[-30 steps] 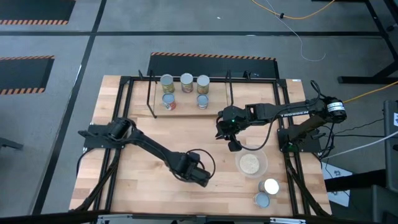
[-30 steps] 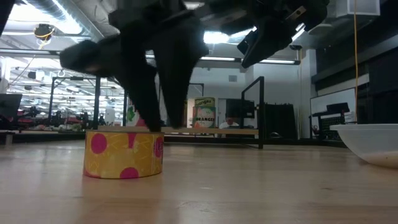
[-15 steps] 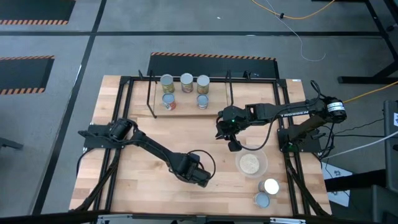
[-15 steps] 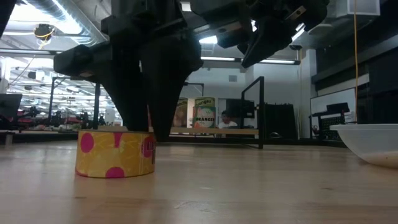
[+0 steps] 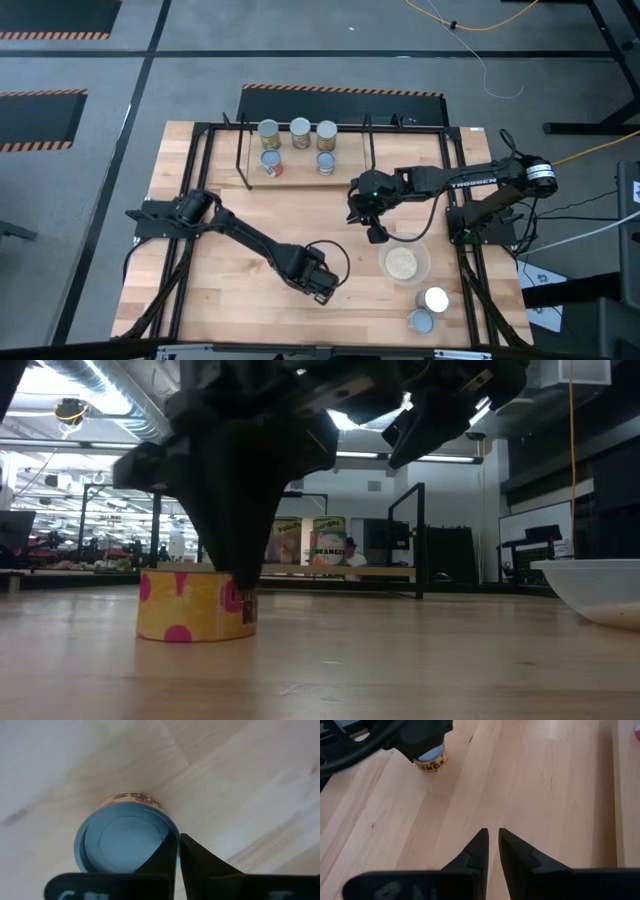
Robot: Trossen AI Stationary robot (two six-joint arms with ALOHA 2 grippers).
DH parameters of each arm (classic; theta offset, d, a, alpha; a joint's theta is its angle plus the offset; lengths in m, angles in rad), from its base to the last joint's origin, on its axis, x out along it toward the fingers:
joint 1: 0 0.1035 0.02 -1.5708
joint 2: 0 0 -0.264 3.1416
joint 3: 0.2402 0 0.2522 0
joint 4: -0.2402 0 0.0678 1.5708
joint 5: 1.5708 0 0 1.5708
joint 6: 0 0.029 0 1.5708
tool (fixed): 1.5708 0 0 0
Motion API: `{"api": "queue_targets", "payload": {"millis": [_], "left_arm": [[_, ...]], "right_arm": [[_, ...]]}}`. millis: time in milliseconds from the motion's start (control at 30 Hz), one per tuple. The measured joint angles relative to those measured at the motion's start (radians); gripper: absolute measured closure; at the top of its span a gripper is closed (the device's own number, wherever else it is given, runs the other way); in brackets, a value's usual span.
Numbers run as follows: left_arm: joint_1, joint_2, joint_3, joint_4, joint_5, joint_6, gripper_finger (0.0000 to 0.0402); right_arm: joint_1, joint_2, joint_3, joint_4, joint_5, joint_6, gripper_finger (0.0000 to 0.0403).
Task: Pick and place cans onto a shelf
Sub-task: Put the canned pineapple rings on the shelf
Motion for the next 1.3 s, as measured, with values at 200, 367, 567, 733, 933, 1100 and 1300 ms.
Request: {"api": "queue_targets", "payload": {"millis": [200,367,567,733,933,1100,1300], "left_arm": [[0.032,-0.046,-0.005,-0.039,0.002,0.297,0.0397],[0.072,-0.107,-0.003,-0.108,0.007,0.569,0.0399],[0.154,-0.188,0.0,-0.172,-0.004,0.928,0.0399],[0.257,-0.256,0.0,-0.191,-0.023,1.214,0.0399],[0.415,-0.32,0.0,-0.219,-0.076,1.515,0.0399],[0.561,-0.329,0.0,-0.217,-0.076,1.723,0.04],[0.705,-0.323,0.0,-0.21,-0.03,1.877,0.04]], "right_arm": [[0.0,-0.039,0.0,-0.035,0.0,-0.001,0.0353],[0.0,-0.112,0.0,-0.058,0.0,0.018,0.0353],[0.0,-0.231,0.0,-0.112,0.0,0.032,0.0353],[-0.004,-0.311,0.0,-0.146,0.006,0.081,0.0353],[-0.006,-0.355,0.0,-0.146,0.039,0.119,0.0353],[-0.006,-0.348,0.0,-0.144,0.038,0.116,0.0353],[-0.008,-0.346,0.0,-0.145,0.043,0.107,0.0353]]}}
